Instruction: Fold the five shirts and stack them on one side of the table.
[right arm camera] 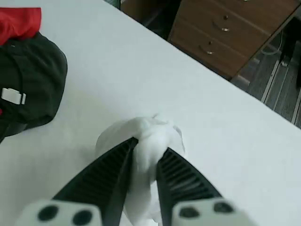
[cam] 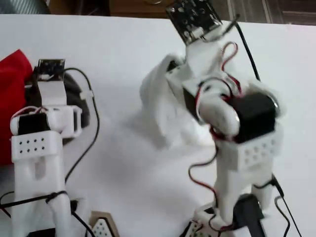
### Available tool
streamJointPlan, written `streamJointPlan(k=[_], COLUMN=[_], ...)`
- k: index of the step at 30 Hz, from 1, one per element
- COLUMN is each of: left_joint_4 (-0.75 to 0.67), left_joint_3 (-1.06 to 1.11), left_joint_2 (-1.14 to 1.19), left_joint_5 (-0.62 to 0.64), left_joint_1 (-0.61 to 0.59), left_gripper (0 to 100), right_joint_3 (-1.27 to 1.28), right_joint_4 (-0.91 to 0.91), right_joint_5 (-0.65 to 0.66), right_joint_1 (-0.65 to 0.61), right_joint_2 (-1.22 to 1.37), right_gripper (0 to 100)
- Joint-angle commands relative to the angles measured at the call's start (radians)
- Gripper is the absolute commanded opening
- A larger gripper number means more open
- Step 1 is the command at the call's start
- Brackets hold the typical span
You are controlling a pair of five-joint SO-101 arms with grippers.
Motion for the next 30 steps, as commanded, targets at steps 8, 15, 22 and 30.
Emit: streamJointPlan(k=[8,15,22,30], left_joint_4=[-0.015,-0.097,-0.176,-0.213], left_joint_3=[-0.002,-0.002,-0.004,-0.07], left_joint_2=[-0.02,-0.017,0.1,0.433], left_joint_5=[-0.003,-0.005,-0.005,-0.041], left_joint_1=[0.153,0.23,0.287,0.288], left_gripper=[26,26,31,31], right_joint_3=[0.025,0.175,0.285,0.292], right_joint_4=[-0.122,-0.271,-0.384,-0.529], right_joint_5=[0.006,0.006,0.006,0.008], right_joint_1=[0.108,0.406,0.591,0.765], right_joint_2=[-0.085,0.041,0.176,0.269], right_gripper=[2.0,2.0,2.0,2.0])
